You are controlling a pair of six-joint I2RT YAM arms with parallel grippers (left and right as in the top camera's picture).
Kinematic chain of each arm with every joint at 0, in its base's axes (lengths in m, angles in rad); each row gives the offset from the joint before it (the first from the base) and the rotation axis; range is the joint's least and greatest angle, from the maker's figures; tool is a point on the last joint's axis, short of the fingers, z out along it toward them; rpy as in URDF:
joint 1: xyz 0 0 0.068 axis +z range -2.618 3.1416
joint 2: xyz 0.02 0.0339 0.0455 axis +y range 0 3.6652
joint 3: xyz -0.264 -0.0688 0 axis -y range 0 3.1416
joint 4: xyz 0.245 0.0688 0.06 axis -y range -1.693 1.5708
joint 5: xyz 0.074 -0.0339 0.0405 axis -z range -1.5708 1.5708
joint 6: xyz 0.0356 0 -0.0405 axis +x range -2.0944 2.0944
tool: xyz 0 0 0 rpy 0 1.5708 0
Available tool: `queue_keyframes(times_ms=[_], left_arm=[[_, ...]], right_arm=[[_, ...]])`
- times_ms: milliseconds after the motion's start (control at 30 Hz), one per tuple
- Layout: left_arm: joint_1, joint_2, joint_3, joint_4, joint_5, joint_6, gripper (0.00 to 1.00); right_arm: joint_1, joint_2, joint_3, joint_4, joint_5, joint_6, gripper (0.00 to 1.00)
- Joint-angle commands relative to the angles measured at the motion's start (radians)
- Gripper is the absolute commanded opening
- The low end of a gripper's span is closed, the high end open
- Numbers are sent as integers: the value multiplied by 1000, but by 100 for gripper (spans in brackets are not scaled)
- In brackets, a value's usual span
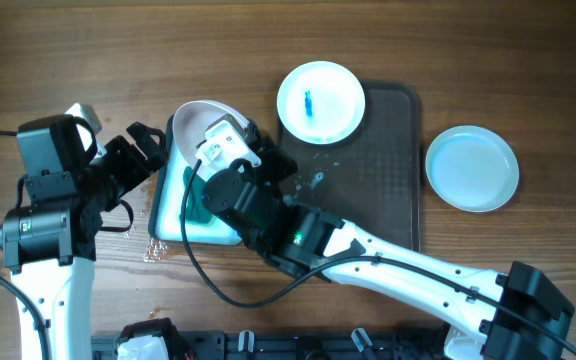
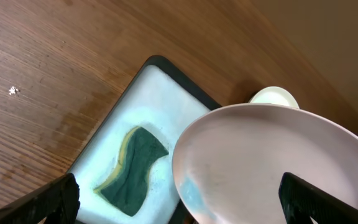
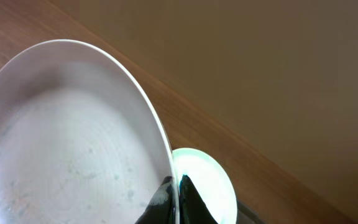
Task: Clean dirty plates on tray and stack at the side
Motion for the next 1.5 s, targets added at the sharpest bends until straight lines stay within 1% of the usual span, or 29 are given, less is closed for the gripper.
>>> queue_keyframes(times_ms=[0, 67, 100, 133, 167, 233, 267, 300, 333, 400, 433, 500, 567, 633, 767, 833, 867, 900, 933, 967, 1000, 1033, 1067, 1133, 1167, 1233, 1333, 1400, 1467], left_arm=[[6, -1, 10, 2, 16, -6, 100], [6, -1, 10, 2, 16, -5, 100], [6, -1, 10, 3, 16, -6, 100], [6, -1, 10, 2, 16, -6, 100], [6, -1, 10, 3, 16, -6, 100], [6, -1, 10, 3, 16, -6, 100], [6, -1, 10, 2, 16, -6, 100], [6, -1, 10, 2, 16, -6, 100], [6, -1, 10, 2, 16, -5, 100], [6, -1, 10, 3, 16, -6, 100], [6, -1, 10, 3, 16, -6, 100], [6, -1, 10, 3, 16, -6, 100], [6, -1, 10, 3, 16, -6, 100], [6, -1, 10, 3, 16, -6, 100], [6, -1, 10, 3, 16, -6, 100], [6, -1, 10, 3, 16, -6, 100], [6, -1, 10, 3, 16, -6, 100], [6, -1, 10, 3, 16, -6, 100], [6, -1, 10, 2, 16, -6, 100], [6, -1, 10, 2, 16, -6, 100], [6, -1, 10, 3, 16, -6, 100], [6, -1, 10, 3, 16, -6, 100], [6, -1, 10, 3, 16, -5, 100], [6, -1, 10, 3, 16, -6, 100], [6, -1, 10, 3, 15, -6, 100], [6, -1, 10, 2, 16, -6, 100], [6, -1, 10, 2, 16, -6, 100], [6, -1, 10, 3, 16, -6, 100], [6, -1, 10, 3, 16, -6, 100]], right_arm=[[-3, 6, 15, 3, -8, 22, 4], [-3, 6, 15, 0, -8, 27, 4], [-11, 6, 15, -20, -9, 85, 4], [-35, 6, 15, -66, -41, 209, 4], [-85, 6, 15, -150, -168, 371, 4], [-176, 6, 15, -253, -414, 555, 4], [-267, 4, 15, -302, -643, 658, 4], [-362, -11, 15, -315, -880, 705, 4], [-441, -32, 15, -315, -1056, 721, 4], [-566, -81, 15, -322, -1282, 733, 4], [-676, -136, 15, -360, -1361, 732, 4], [-849, -233, 15, -498, -1294, 726, 4], [-1036, -289, 15, -677, -1141, 731, 4], [-1223, -273, 9, -800, -1012, 729, 4], [-1543, -141, -88, -837, -962, 702, 4], [-1607, -82, -110, -830, -937, 695, 4], [-1625, -51, -116, -823, -938, 657, 4], [-1629, -30, -116, -820, -939, 620, 9], [-1625, -18, -116, -809, -970, 563, 39], [-1617, -25, -106, -800, -1047, 494, 55], [-1598, -47, -87, -800, -1126, 451, 60], [-1567, -81, -68, -795, -1210, 405, 62], [-1535, -115, -55, -786, -1272, 375, 61], [-1413, -208, -48, -735, -1397, 303, 54], [-1329, -237, -48, -705, -1392, 275, 53], [-1137, -230, -58, -625, -1266, 257, 53], [-961, -138, -90, -470, -1041, 258, 54], [-900, -5, -95, -298, -924, 258, 53], [-891, 122, -95, -140, -928, 258, 55]])
